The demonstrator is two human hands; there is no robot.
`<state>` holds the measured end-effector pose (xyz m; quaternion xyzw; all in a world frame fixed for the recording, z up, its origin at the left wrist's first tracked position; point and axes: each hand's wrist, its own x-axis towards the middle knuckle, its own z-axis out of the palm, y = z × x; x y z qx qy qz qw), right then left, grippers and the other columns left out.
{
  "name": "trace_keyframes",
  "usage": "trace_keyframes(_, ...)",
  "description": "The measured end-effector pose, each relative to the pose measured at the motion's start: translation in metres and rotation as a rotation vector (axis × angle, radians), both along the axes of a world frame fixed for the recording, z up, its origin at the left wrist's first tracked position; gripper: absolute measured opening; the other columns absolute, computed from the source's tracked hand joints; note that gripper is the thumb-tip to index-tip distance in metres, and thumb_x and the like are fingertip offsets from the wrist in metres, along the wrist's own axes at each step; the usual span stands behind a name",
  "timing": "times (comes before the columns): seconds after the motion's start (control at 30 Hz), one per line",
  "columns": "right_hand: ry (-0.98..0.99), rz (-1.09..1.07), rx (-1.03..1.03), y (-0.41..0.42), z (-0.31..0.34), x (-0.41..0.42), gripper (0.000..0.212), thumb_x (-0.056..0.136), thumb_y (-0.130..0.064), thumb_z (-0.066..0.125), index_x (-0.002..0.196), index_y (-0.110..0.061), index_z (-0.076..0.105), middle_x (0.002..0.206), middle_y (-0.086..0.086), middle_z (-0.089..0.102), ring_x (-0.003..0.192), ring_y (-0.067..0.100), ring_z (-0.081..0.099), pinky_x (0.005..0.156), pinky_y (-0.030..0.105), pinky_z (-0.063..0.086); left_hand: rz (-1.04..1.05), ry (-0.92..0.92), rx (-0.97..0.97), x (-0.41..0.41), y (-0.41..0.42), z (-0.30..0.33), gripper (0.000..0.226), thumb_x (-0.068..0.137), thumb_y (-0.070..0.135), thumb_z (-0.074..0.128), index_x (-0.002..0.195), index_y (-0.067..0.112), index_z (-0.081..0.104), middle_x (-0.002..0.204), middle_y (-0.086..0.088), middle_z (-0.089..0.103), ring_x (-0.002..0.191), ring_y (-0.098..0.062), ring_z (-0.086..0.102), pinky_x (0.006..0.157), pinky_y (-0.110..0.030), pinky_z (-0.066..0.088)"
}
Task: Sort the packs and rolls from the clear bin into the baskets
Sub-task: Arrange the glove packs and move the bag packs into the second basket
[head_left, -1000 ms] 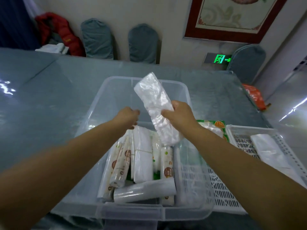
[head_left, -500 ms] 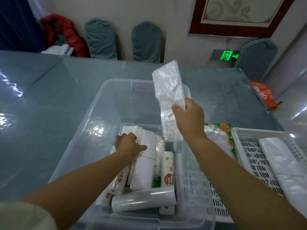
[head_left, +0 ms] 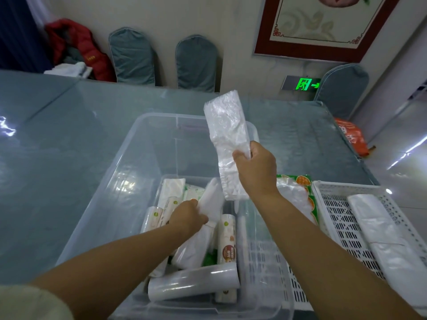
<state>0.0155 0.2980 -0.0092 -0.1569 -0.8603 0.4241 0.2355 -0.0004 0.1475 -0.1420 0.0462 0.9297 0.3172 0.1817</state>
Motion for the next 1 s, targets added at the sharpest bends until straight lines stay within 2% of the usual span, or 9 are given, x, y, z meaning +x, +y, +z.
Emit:
trace_keyframes(0.07,0.002,-0.001,-0.002,-0.001,0.001,0.001,0.024,0.084,-0.025,0.058,0.063,-0.022,0.047,0.060,-0.009,0.053,0.053,0.010,0.050,0.047,0.026,0.038,0.042,0.030,0.086,-0.008,0.000,0.011,0.020,0.076,0.027,0.067,0.085,0.020,0.051,0.077,0.003,0.057,0.067,-0.013,0.057,0.054,-0.023,0.044)
trace_keyframes(0.17,0.013,-0.008,-0.056,-0.002,0.004,0.003,0.023,0.082,-0.024,0.058,0.063,-0.016,0.049,0.058,-0.007,0.052,0.051,0.009,0.048,0.046,0.026,0.040,0.237,0.038,0.394,-0.025,-0.002,0.043,0.024,0.074,0.021,0.071,0.090,0.018,0.054,0.077,0.002,0.059,0.065,-0.013,0.058,0.050,-0.022,0.043)
trace_keyframes(0.3,0.089,0.050,-0.312,-0.001,0.012,0.013,0.015,0.083,-0.021,0.064,0.074,-0.009,0.060,0.064,0.004,0.060,0.056,0.007,0.053,0.049,0.022,0.046,0.419,-0.025,0.841,-0.038,-0.011,0.096,0.020,0.071,0.010,0.075,0.085,0.007,0.061,0.074,-0.007,0.065,0.058,-0.017,0.061,0.045,-0.022,0.046)
trace_keyframes(0.43,0.111,0.225,-0.630,0.003,0.027,0.024,0.012,0.082,-0.016,0.068,0.075,-0.025,0.070,0.070,-0.004,0.070,0.063,0.011,0.066,0.058,0.025,0.057,0.385,-0.094,1.061,-0.035,-0.003,0.138,0.012,0.078,0.008,0.068,0.089,0.006,0.063,0.067,-0.006,0.067,0.047,-0.013,0.062,0.041,-0.018,0.045)
trace_keyframes(0.5,0.076,0.263,-0.641,0.003,0.031,0.028,0.011,0.081,-0.017,0.069,0.077,-0.027,0.071,0.077,-0.003,0.073,0.068,0.015,0.069,0.060,0.029,0.058,0.363,-0.153,1.137,-0.029,0.006,0.154,0.007,0.081,0.008,0.063,0.088,0.008,0.063,0.059,-0.002,0.070,0.047,-0.013,0.065,0.040,-0.019,0.047)
trace_keyframes(0.63,0.092,0.128,-0.522,0.015,0.034,0.036,0.009,0.077,-0.022,0.071,0.078,-0.026,0.063,0.096,0.005,0.066,0.081,0.018,0.067,0.062,0.026,0.054,0.380,-0.366,1.247,-0.015,0.034,0.175,0.021,0.087,0.023,0.059,0.104,0.011,0.063,0.091,-0.013,0.074,0.077,-0.029,0.071,0.060,-0.040,0.057)
trace_keyframes(0.7,0.090,0.130,-0.577,0.030,0.036,0.042,0.013,0.077,-0.020,0.071,0.084,-0.027,0.063,0.106,0.007,0.063,0.086,0.019,0.067,0.065,0.026,0.055,0.392,-0.427,1.263,-0.005,0.053,0.182,0.027,0.089,0.031,0.054,0.104,0.012,0.065,0.094,-0.014,0.073,0.081,-0.030,0.071,0.066,-0.042,0.057)
trace_keyframes(0.9,0.009,0.200,-0.646,0.091,0.041,0.078,0.013,0.079,-0.019,0.068,0.091,-0.023,0.066,0.080,-0.003,0.074,0.068,0.014,0.070,0.052,0.022,0.052,0.236,-0.538,1.319,0.029,0.129,0.196,0.053,0.090,0.051,0.034,0.107,0.012,0.066,0.098,-0.014,0.073,0.087,-0.029,0.070,0.071,-0.042,0.058)
trace_keyframes(1.0,0.027,0.153,-0.659,0.137,0.041,0.099,0.011,0.079,-0.016,0.069,0.088,-0.022,0.066,0.073,-0.006,0.074,0.063,0.011,0.069,0.049,0.021,0.051,0.179,-0.582,1.251,0.043,0.179,0.196,0.058,0.090,0.055,0.029,0.110,0.014,0.064,0.103,-0.014,0.071,0.092,-0.030,0.068,0.082,-0.046,0.055)
